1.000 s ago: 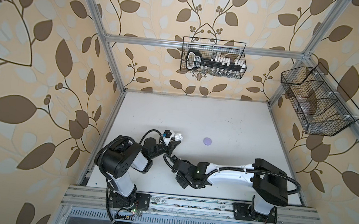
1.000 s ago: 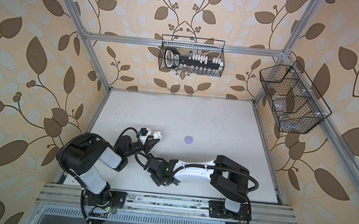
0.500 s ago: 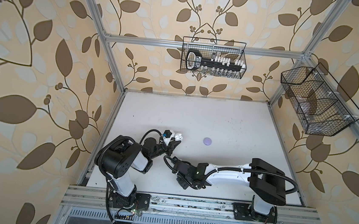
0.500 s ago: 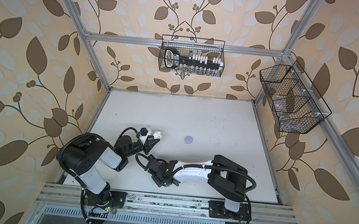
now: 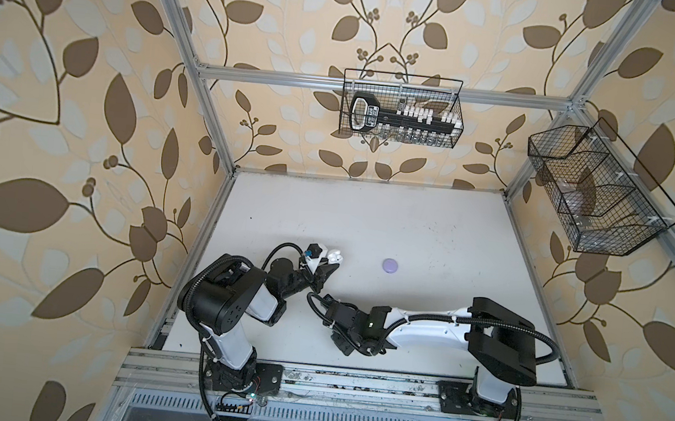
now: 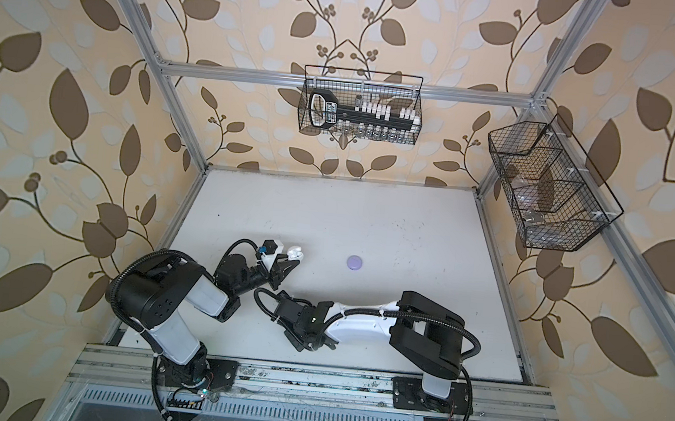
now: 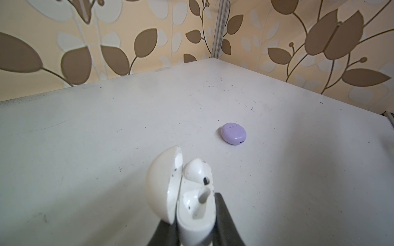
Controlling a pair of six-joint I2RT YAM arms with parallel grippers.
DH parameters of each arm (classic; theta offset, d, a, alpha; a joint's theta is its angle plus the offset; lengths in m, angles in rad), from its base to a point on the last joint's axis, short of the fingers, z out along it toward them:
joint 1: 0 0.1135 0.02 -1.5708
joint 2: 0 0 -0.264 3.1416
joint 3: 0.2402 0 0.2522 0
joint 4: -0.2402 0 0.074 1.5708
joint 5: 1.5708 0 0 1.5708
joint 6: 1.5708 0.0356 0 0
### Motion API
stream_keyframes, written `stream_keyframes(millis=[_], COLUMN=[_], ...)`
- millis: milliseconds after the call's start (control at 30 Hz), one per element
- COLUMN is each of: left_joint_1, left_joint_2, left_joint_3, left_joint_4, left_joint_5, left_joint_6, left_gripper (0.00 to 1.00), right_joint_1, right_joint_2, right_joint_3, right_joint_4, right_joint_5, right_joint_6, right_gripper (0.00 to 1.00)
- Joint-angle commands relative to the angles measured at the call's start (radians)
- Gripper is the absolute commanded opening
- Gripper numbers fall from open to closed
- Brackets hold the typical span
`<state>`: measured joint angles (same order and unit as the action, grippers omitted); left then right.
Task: Insert wireless bluetooth earbuds into charging case
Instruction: Pick up the wireless bluetooth earbud from the bottom-center of the table.
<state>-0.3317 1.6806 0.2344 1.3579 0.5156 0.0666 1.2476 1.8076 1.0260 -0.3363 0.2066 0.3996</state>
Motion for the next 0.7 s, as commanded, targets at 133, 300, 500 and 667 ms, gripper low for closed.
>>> stream_keyframes(millis=[133,300,500,667], left_joint_1=[0.010,0.010,0.010,0.010], left_joint_2=[0.004,0.005,0.006,0.007], left_joint_3=[0.023,0.023,0.023,0.025], left_joint_4=[0.063,0.063,0.063,0.063], left_joint_5=[0.019,0.025,0.035,0.054], left_joint_6=[-0.006,-0.005,-0.002,0.003], left_gripper=[0.07,0.07,0.07,0.07], right_joint_1=[-0.005,-0.005,-0.004,-0.007], right_joint_2=[0.036,0.033,0.020,-0.036], right_joint_3=[0.006,0.005,0.000,-0.040], right_joint_4=[-0.041,-0.044,-0.043,0.002], right_joint_5=[0.017,0.016,0.018,0.031], right_joint_6=[-0.017,-0.018,-0.015,0.006], right_gripper=[0.25,0.23,0.20,0.19])
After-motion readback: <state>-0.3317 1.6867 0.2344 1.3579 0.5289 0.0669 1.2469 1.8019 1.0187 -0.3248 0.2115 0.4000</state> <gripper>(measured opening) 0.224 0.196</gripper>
